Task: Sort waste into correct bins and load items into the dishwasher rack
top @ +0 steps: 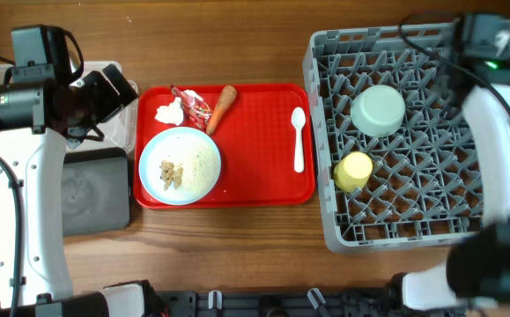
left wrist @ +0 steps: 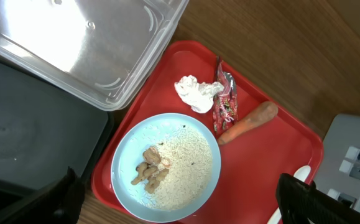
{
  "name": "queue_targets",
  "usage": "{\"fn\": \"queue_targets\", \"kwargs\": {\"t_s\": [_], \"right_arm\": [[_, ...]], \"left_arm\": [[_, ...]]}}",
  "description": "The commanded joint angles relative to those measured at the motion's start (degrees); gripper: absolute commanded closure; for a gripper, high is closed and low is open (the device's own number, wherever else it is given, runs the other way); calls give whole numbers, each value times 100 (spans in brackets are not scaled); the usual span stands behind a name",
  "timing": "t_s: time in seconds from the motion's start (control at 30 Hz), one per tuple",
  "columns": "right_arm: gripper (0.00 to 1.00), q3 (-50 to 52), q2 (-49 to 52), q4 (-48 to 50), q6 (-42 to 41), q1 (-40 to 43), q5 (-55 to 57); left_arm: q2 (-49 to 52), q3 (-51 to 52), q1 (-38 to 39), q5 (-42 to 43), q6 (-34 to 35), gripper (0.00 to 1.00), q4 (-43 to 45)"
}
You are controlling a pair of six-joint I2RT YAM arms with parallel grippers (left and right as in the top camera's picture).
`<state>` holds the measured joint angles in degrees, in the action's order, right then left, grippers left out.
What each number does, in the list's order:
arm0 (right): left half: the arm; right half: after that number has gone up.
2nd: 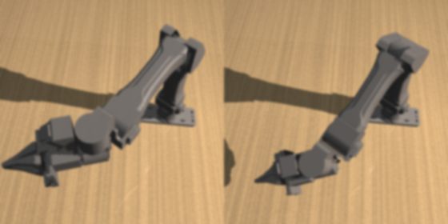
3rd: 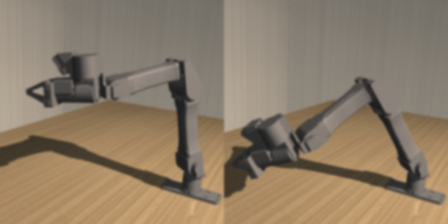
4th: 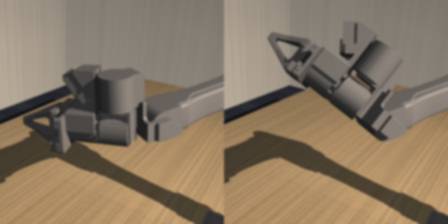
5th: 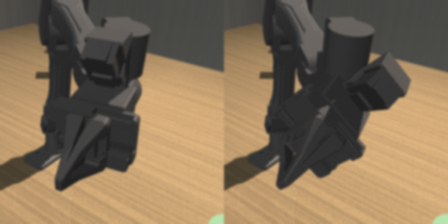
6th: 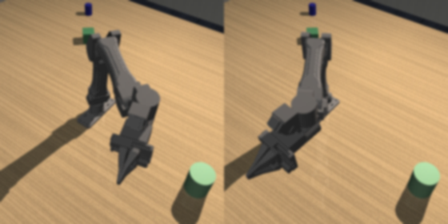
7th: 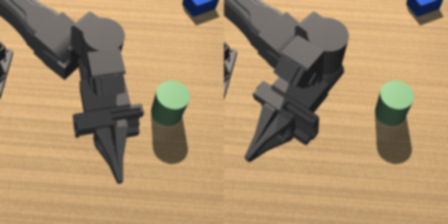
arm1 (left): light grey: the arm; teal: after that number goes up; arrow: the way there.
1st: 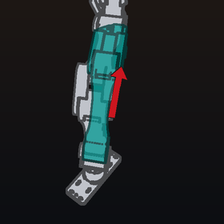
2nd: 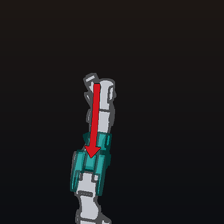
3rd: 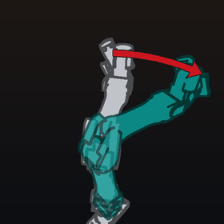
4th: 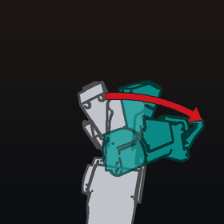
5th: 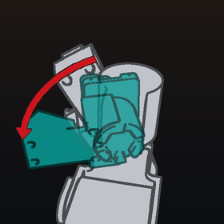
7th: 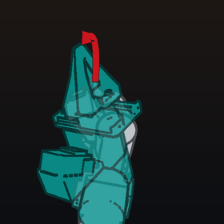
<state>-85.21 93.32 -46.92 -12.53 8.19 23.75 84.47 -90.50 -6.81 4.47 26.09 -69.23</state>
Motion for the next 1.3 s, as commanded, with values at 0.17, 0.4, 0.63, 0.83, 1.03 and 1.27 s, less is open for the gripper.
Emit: {"fn": "queue_targets", "kwargs": {"t_s": [0.17,0.4,0.63,0.83,1.03,1.27], "right_arm": [[54,-114,-42,-479,-472,2149,-2474],[58,-114,1211,-876,-713,3379,-3104],[91,-105,1318,-780,-702,3416,-3152],[96,-105,411,-697,-667,3248,-3134],[96,-103,-861,317,734,1517,-254],[96,50,-588,579,1228,365,2468]], "left_arm": [[-48,-15,-13,-52,50,0,15],[-48,-15,-13,-52,50,0,15],[-48,-15,-13,-52,50,0,15],[-48,-15,-13,-52,50,0,15],[-48,-15,-13,-52,50,0,17],[-48,-15,-13,-52,50,0,15]]}}
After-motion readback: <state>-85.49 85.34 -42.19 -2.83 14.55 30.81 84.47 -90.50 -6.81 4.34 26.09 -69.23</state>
